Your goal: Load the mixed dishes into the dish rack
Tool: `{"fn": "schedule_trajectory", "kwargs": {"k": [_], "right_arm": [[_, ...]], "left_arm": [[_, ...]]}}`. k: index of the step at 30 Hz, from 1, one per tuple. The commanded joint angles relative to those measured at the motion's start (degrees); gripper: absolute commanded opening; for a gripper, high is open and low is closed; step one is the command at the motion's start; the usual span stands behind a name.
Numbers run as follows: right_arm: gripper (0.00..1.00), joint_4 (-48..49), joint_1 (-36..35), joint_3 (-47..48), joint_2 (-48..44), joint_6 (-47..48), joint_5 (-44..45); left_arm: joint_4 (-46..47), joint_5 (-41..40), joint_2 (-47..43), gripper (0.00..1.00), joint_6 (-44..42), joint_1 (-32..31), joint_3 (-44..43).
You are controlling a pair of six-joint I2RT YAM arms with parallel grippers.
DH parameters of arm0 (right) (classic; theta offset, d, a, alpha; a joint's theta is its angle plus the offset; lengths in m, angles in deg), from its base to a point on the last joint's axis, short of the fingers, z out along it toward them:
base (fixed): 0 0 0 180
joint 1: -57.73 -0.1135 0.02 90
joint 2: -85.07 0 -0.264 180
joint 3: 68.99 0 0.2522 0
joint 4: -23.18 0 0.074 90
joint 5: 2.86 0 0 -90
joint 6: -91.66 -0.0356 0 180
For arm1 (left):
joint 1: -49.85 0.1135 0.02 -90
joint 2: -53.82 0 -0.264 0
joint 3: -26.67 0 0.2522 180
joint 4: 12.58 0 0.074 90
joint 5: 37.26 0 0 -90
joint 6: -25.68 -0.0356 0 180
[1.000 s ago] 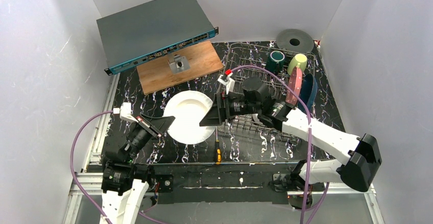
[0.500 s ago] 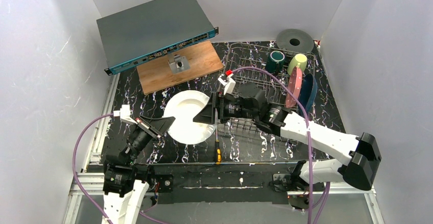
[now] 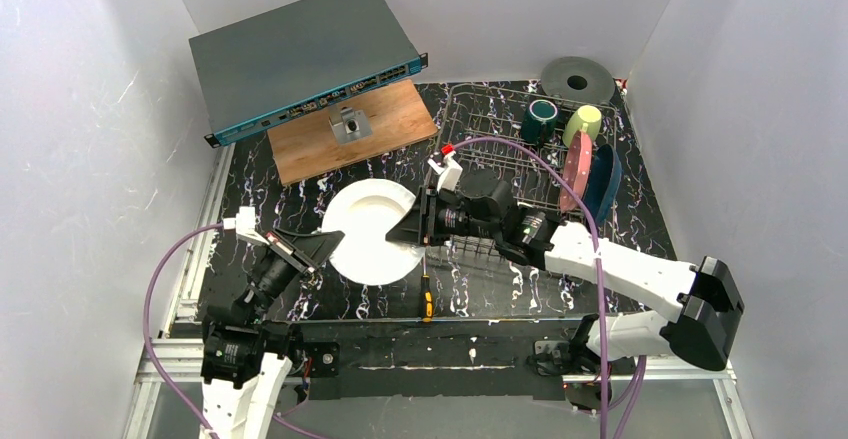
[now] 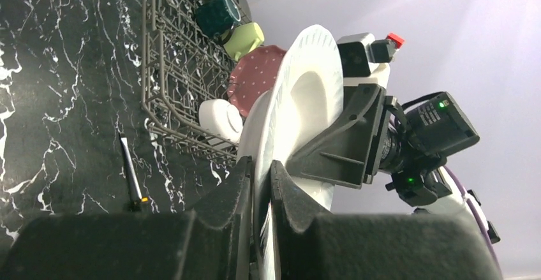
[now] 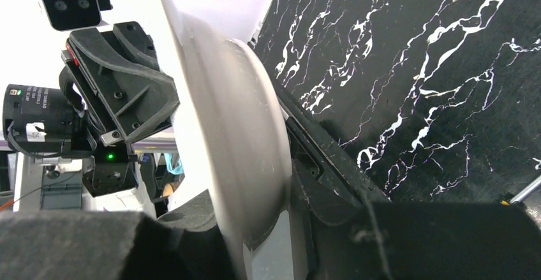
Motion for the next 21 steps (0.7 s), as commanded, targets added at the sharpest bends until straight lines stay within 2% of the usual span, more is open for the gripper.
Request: {"fn": "schedule_trajectory", "kwargs": {"k": [1, 3, 5, 6, 11, 12, 16, 21], "right_arm": [[0.01, 4.2, -0.5, 1.1, -2.4, -1.5, 0.3], [0.01, 2.8, -0.5, 1.7, -2.7, -1.5, 2.3], [0.01, 0.7, -0.5, 1.9, -3.3, -1.6, 5.4], [0.01, -0.5, -0.6, 2.1, -3.7, -1.6, 7.2], [0.01, -12.3, -0.5, 5.5, -6.3, -2.1, 20.2], [0.01, -14.9, -0.4, 6.3, -6.9, -1.9, 23.2], [0.01, -20.9, 0.2, 7.6, -10.0, 0.1, 36.2], [0.01, -29.5, 6.2, 12.2, -11.2, 6.7, 44.2]], "left_arm": [[-3.9, -1.4, 2.2, 0.0, 1.1, 0.1, -2.8], [-11.6, -4.1, 3.7, 0.04, 0.8, 0.1, -5.1], [-16.9, -5.5, 5.5, 0.42, -1.7, 0.2, -7.3], [-18.7, -5.6, 6.3, 0.54, -3.3, 0.1, -8.2], [-27.8, -10.1, 8.7, 0.92, -8.7, 0.1, -13.5], [-29.3, -11.2, 9.0, 0.97, -10.1, 0.1, -14.5], [-34.4, -16.7, 11.3, 0.98, -17.4, 0.1, -18.8], [-39.0, -20.8, 15.0, 0.98, -24.5, 0.1, -21.9]]}}
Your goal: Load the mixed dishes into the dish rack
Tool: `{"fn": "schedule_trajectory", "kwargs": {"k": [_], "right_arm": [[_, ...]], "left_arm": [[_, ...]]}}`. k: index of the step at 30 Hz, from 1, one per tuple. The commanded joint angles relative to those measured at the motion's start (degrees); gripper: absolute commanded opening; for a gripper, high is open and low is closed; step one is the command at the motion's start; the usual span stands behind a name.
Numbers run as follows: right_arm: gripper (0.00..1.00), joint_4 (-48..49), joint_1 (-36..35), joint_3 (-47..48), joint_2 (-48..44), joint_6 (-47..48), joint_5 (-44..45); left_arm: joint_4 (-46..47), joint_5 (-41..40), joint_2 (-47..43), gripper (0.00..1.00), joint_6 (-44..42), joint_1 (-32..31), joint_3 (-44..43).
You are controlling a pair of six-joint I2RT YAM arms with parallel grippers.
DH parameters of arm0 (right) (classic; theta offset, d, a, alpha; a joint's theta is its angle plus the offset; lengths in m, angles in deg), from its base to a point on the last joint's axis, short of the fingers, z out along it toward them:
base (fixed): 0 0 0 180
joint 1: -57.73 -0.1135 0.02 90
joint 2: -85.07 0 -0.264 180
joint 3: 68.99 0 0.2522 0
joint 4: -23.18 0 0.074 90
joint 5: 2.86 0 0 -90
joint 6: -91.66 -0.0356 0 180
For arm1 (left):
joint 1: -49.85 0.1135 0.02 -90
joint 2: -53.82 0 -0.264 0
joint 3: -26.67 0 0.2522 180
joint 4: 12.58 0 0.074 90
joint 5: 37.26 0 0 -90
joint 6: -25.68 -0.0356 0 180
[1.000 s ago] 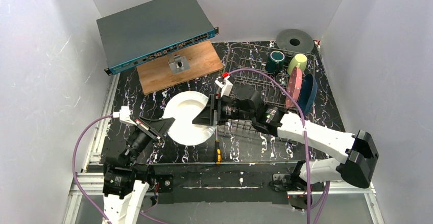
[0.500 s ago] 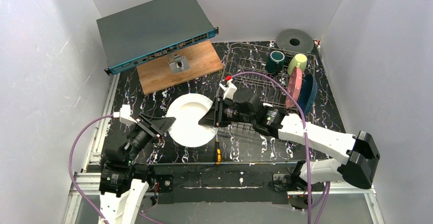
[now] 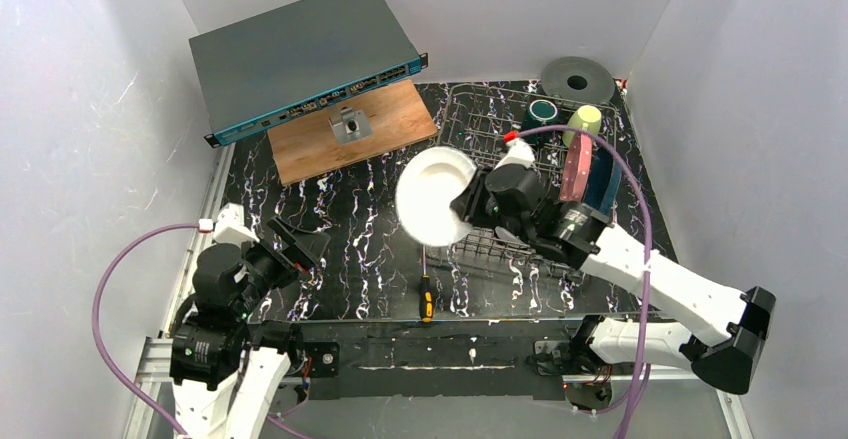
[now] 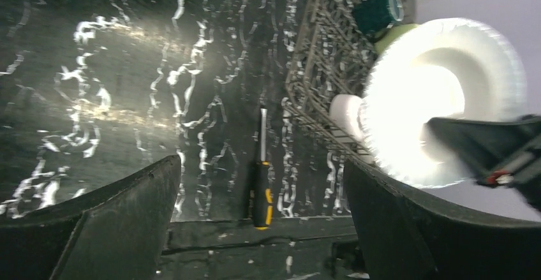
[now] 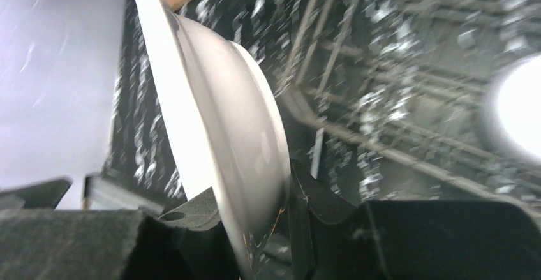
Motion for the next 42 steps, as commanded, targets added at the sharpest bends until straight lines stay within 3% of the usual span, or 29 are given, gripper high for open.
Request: {"fn": "schedule_trajectory", "kwargs": {"k": [1, 9, 14, 26, 30, 34, 39, 42], "right_arm": [[0.01, -5.0, 6.6, 8.9, -2.4, 5.6, 12.6], [0.01, -13.6, 19.1, 15.8, 0.6, 15.3, 18.3], [0.01, -20.5, 23.7, 20.4, 6.9, 12.5, 26.4], [0.01, -25.0, 26.5, 31.1, 23.1, 9.6, 23.6], [0.01, -29.7, 26.4, 38.2, 30.3, 5.5, 21.1], [0.01, -38.0, 26.5, 45.2, 35.7, 3.9, 25.8], [0.01, -41.6, 27.6, 43.5, 35.7, 4.9, 36.4], [0.01, -36.1, 30.3, 38.1, 32.6, 8.8, 32.9]], "left_arm": [[-6.2, -5.5, 3.5, 0.98, -10.0, 0.1, -2.5], [-2.9, -7.4, 2.0, 0.98, -15.5, 0.0, 2.0], [-1.4, -8.2, 1.7, 0.98, -15.3, 0.0, 3.5], [-3.5, -10.8, 1.5, 0.98, -13.9, -1.8, 3.4], [-3.5, -10.9, 0.9, 0.98, -13.8, -1.8, 3.5], [-3.5, -10.8, 0.7, 0.98, -13.7, -1.8, 3.5], [-3.3, -10.6, 0.4, 0.98, -13.7, -1.8, 3.7], [-3.3, -10.6, 0.9, 0.98, -13.7, -2.0, 3.7]]}}
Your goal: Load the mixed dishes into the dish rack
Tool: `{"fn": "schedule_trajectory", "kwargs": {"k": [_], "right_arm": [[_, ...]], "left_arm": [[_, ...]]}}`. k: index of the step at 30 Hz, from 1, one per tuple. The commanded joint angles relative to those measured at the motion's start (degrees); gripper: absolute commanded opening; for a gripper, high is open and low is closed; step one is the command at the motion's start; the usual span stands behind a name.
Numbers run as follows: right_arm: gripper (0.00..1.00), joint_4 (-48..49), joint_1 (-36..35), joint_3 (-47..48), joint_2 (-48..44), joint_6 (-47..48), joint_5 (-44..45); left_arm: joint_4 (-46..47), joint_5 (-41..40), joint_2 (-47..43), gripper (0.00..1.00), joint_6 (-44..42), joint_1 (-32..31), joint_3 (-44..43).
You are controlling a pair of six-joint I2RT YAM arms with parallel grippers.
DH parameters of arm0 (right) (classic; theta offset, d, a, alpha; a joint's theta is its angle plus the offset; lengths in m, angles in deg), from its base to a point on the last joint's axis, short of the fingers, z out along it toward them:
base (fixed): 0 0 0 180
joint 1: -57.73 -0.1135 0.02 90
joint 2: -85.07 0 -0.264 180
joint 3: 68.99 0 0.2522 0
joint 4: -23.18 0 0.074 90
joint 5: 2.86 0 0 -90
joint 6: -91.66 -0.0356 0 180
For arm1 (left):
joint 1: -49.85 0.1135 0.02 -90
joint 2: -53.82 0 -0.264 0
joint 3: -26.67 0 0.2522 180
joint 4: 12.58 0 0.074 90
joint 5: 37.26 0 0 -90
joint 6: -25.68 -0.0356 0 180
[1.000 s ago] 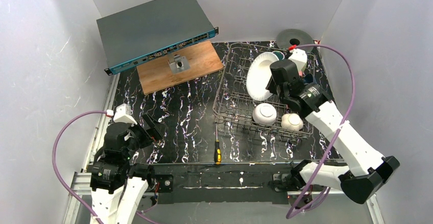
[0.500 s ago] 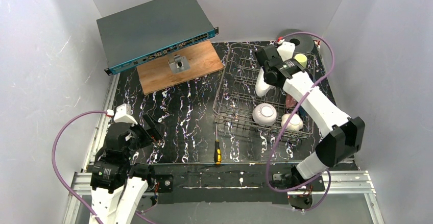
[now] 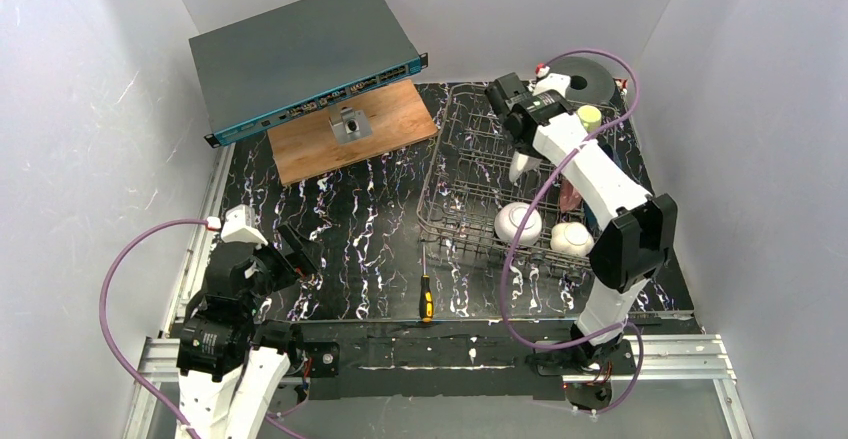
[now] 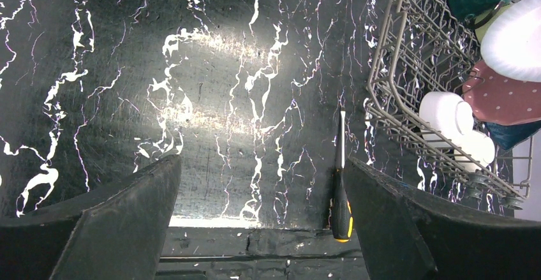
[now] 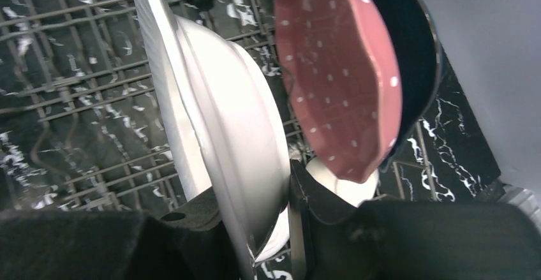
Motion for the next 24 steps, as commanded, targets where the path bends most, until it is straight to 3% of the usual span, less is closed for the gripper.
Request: {"fn": "schedule_trajectory", "kwargs": {"k": [1, 7, 14, 24], "right_arm": [[0.01, 5.6, 4.2, -5.0, -6.3, 3.9, 3.2], [0.01, 13.7, 6.3, -11.6, -8.5, 10.4, -0.7], [0.01, 10.4, 6.7, -9.8, -5.4, 7.6, 2.8], [0.01, 13.8, 7.2, -11.9, -3.9, 10.2, 4.3]], "left_arm": [[-0.7, -0.8, 0.1, 0.98, -0.2, -0.4, 0.4], [-0.7, -0.9, -0.2, 0.97, -0.1, -0.4, 0.5], [-0.8, -1.2, -0.2, 0.98, 0.0, -0.5, 0.3], [-0.9, -1.2, 0.2, 0.98, 0.0, -0.7, 0.4]]}}
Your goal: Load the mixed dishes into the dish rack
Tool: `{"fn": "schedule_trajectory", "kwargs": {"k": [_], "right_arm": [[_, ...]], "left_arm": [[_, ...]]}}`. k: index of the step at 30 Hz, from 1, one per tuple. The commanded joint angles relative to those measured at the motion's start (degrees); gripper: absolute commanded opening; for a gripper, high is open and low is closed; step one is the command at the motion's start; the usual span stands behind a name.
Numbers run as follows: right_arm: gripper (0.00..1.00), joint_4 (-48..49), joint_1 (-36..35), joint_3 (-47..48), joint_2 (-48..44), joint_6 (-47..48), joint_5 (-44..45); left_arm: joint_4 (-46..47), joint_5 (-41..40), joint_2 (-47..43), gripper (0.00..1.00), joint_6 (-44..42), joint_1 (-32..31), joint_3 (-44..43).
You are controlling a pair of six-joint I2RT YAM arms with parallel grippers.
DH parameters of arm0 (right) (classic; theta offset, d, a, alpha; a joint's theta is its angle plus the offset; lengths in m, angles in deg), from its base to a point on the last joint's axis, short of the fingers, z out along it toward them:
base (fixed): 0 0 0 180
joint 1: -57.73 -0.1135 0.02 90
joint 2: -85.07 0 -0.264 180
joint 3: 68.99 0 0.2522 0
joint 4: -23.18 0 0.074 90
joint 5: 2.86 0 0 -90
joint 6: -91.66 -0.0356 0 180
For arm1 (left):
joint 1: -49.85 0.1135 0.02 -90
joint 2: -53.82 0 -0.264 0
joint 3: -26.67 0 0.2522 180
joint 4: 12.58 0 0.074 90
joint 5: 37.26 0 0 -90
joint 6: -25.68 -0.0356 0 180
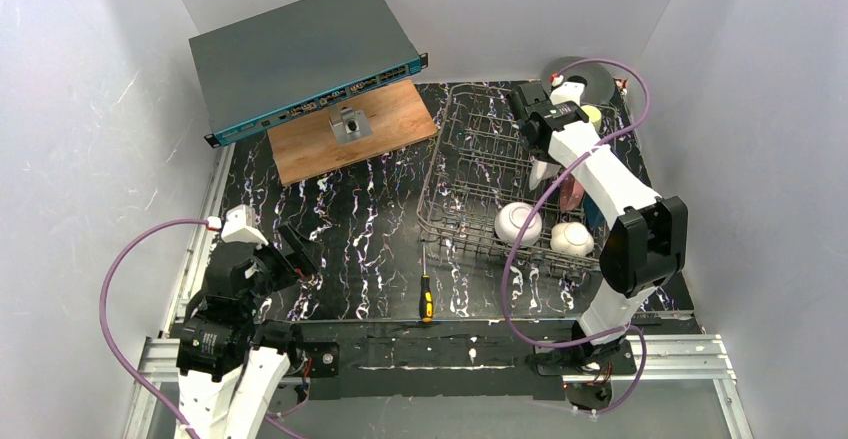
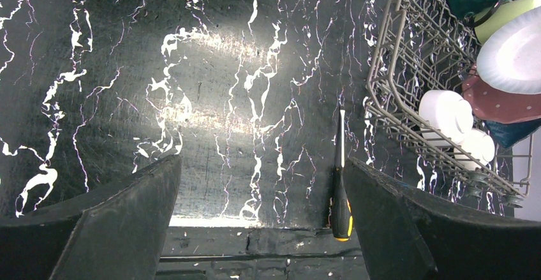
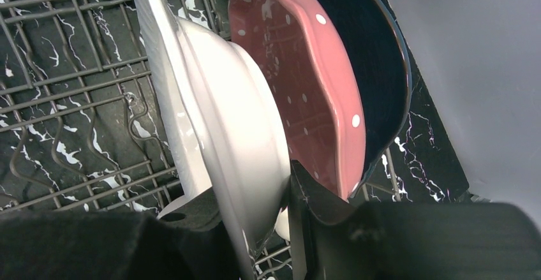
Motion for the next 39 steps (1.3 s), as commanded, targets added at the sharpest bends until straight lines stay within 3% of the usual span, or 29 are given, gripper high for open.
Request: {"fn": "schedule_trajectory", "kwargs": {"k": [1, 14, 21, 31, 39], "right_arm": [[0.01, 4.9, 0.5, -0.2, 0.3, 1.3, 4.4], [0.01, 5.8, 1.1, -0.6, 3.5, 1.3, 4.4], [0.1, 6.2, 1.1, -1.3, 4.7, 0.8, 4.2], [0.13, 7.6, 1.2, -1.6, 5.8, 1.1, 2.7], [0.28, 8.3, 1.2, -2.7, 6.4, 1.6, 2.7]], "left_arm": [[-0.8, -1.1, 0.2, 0.98, 0.0, -0.4, 0.3], [-0.9, -1.1, 0.5, 0.97, 0.0, -0.7, 0.4], [-0.9, -1.2, 0.6, 0.97, 0.0, -0.8, 0.3], [-0.8, -1.0, 0.8, 0.97, 0.0, -1.0, 0.3], [-0.8, -0.8, 1.0, 0.97, -0.1, -1.1, 0.3]]}}
